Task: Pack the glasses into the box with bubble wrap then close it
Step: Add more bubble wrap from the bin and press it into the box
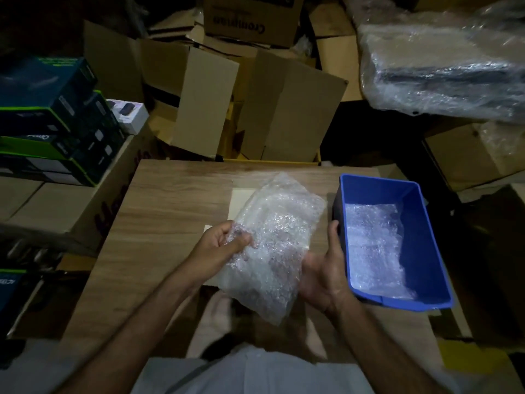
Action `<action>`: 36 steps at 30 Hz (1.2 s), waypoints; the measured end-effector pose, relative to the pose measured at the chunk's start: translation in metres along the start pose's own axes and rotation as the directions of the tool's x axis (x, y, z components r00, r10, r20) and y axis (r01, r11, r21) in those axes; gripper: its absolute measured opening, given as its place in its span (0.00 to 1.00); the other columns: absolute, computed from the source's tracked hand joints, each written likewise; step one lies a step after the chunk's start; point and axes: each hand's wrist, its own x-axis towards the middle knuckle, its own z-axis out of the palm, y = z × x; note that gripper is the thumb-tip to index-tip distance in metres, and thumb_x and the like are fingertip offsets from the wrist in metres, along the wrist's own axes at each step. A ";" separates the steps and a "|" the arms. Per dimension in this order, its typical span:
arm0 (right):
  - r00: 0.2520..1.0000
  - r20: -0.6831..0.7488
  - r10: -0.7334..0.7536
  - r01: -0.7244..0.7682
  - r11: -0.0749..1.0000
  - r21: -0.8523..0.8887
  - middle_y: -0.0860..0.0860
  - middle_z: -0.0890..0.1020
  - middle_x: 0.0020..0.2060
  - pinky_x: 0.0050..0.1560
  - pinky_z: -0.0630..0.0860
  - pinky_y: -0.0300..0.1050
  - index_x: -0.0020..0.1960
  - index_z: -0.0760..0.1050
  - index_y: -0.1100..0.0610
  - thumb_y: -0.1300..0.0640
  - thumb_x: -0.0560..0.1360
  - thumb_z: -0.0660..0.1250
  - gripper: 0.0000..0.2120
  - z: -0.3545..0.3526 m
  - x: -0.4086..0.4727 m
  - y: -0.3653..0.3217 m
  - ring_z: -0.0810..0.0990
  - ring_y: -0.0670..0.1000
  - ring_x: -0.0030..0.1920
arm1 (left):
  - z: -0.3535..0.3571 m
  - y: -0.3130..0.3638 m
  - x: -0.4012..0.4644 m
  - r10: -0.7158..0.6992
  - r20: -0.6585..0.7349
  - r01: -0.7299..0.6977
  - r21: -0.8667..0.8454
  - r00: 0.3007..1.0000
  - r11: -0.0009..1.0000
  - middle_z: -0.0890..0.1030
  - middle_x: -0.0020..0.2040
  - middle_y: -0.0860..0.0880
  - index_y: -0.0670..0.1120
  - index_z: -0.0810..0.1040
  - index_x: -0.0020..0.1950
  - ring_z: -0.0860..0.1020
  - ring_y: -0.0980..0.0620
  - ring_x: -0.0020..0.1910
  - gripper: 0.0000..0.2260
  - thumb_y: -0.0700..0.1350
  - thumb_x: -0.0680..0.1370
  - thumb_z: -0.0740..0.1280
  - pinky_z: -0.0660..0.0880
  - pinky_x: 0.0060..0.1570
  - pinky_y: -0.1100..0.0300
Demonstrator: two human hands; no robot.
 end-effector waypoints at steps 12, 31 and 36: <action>0.887 0.150 -0.436 0.354 0.435 -0.828 0.54 0.74 0.33 0.40 0.79 0.53 0.79 0.60 0.45 0.66 0.72 0.77 0.43 -0.010 0.008 0.009 0.75 0.57 0.34 | -0.024 -0.008 -0.016 0.051 0.048 -0.058 0.161 0.998 0.985 0.78 0.68 0.52 0.52 0.74 0.73 0.80 0.61 0.60 0.31 0.34 0.72 0.77 0.78 0.53 0.68; 0.963 -0.114 -0.244 0.090 0.691 -0.717 0.59 0.84 0.58 0.54 0.83 0.61 0.65 0.75 0.56 0.55 0.79 0.70 0.15 -0.017 0.010 0.008 0.85 0.61 0.55 | -0.018 -0.020 -0.010 -0.079 0.147 0.079 0.008 0.986 0.997 0.86 0.54 0.55 0.50 0.73 0.67 0.85 0.54 0.52 0.14 0.40 0.82 0.66 0.83 0.45 0.57; 0.976 -0.151 -0.155 0.007 0.720 -0.694 0.58 0.84 0.57 0.53 0.81 0.57 0.59 0.82 0.53 0.61 0.81 0.65 0.10 -0.023 0.009 0.014 0.84 0.61 0.55 | -0.023 -0.037 -0.012 -0.137 0.187 0.156 -0.089 0.973 0.984 0.84 0.60 0.49 0.44 0.76 0.66 0.83 0.48 0.59 0.15 0.42 0.80 0.69 0.82 0.49 0.54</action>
